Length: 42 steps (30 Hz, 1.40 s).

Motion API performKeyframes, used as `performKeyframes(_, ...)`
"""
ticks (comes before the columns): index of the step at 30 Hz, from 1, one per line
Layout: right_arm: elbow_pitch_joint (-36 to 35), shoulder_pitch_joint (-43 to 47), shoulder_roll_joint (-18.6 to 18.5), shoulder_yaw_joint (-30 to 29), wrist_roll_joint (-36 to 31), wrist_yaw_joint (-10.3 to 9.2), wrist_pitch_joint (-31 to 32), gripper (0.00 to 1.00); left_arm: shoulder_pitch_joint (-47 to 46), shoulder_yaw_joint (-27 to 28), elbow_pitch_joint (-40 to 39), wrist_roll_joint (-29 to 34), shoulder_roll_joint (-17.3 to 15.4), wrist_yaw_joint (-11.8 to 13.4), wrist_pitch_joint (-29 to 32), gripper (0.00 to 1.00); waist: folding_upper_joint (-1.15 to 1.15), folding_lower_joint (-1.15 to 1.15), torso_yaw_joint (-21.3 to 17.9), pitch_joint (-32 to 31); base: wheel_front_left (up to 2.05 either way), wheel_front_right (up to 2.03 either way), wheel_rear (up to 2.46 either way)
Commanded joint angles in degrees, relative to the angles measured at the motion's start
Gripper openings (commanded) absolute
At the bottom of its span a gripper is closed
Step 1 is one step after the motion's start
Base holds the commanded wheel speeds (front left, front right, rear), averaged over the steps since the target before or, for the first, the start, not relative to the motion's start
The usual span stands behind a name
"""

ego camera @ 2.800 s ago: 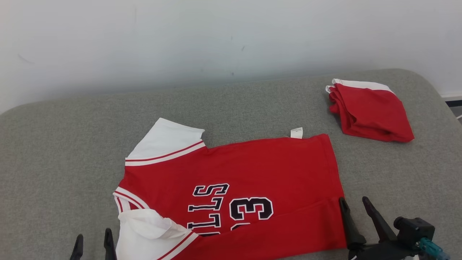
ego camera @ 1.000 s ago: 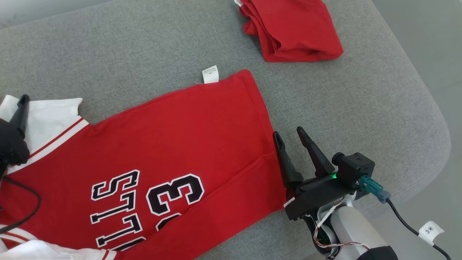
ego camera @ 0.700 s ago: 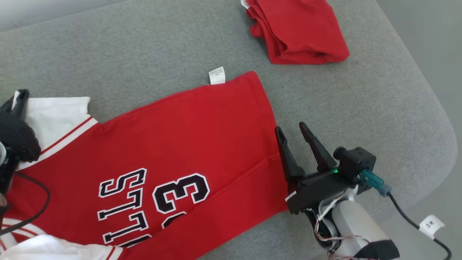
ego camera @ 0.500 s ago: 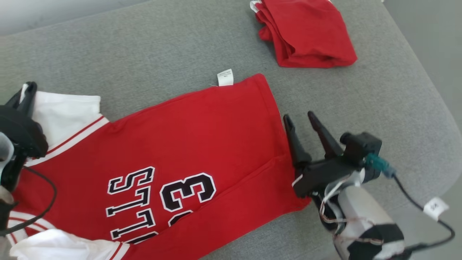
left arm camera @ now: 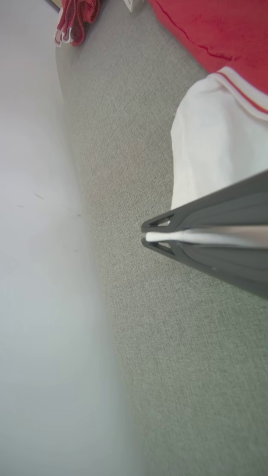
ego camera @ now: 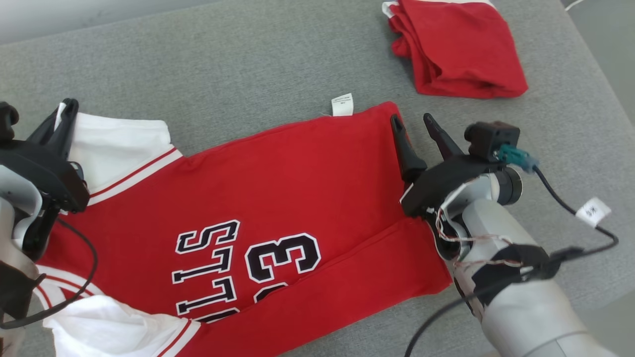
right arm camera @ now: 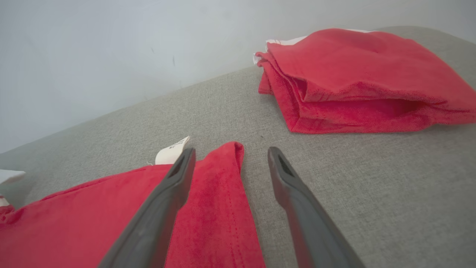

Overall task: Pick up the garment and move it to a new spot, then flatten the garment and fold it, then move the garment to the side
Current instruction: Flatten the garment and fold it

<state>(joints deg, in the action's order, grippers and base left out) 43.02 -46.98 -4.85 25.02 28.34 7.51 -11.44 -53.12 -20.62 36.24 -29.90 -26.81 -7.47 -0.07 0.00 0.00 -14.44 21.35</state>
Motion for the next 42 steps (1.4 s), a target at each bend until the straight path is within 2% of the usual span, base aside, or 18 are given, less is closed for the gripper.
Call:
performKeyframes(1, 1.5, -1.2, 0.3, 0.1, 0.5, -0.04, 0.3, 1.00, 0.8, -0.2, -0.4, -0.3, -0.1, 0.0, -0.3, 0.00, 0.00, 0.00, 0.6, 0.3, 0.00, 0.00, 0.00)
performKeyframes(16, 20.2, -13.8, 1.8, -1.1, 5.5, -0.04, -0.3, 1.00, -0.7, -1.7, -5.2, -0.1, 1.1, 0.6, -0.4, 0.00, 0.00, 0.00, 3.4, 3.2, 0.00, 0.00, 0.00)
performKeyframes(17, 21.3, -14.3, 1.9, -1.0, 5.6, -0.04, 0.2, 0.91, -0.8, -1.8, -5.5, -0.1, 1.2, 0.6, -0.3, 0.00, 0.00, 0.00, 3.6, 3.4, 0.00, 0.00, 0.00)
performKeyframes(18, 22.1, -14.8, 1.9, -0.7, 5.6, -0.04, 0.2, 0.30, -0.9, -1.9, -5.7, -0.1, 1.2, 0.6, -0.3, 0.00, 0.00, 0.00, 3.7, 3.6, 0.00, 0.00, 0.00)
performKeyframes(19, 22.8, -15.4, 1.9, -0.6, 5.7, -0.04, -0.1, 0.10, -1.0, -2.0, -5.9, -0.1, 1.2, 0.7, -0.3, 0.00, 0.00, 0.00, 3.9, 3.7, 0.00, 0.00, 0.00)
performKeyframes(20, 23.4, -15.9, 2.0, -0.4, 5.8, -0.04, -0.5, 0.00, -1.0, -2.1, -6.1, -0.1, 1.3, 0.7, -0.4, 0.00, 0.00, 0.00, 4.0, 3.8, 0.00, 0.00, 0.00)
performKeyframes(31, 24.3, -17.0, 1.9, 2.7, 5.5, -0.04, -3.4, 0.00, 0.8, -1.0, -6.3, -1.4, 0.5, 0.9, -3.7, 0.00, 0.00, 0.00, 4.9, 0.9, 0.00, 0.00, 0.00)
performKeyframes(38, 21.0, -13.6, 0.1, 5.0, 6.7, -0.04, -3.8, 0.00, 3.9, -0.4, -8.8, -3.1, 1.5, 1.0, -5.7, 0.00, 0.00, 0.00, 6.2, -1.9, 0.00, 0.00, 0.00)
performKeyframes(42, 16.9, -9.6, -2.2, 7.5, 8.5, -0.04, -3.8, 0.00, 8.1, 0.3, -12.9, -4.9, 1.4, 1.2, -7.0, 0.00, 0.00, 0.00, 6.9, -3.7, 0.00, 0.00, 0.00)
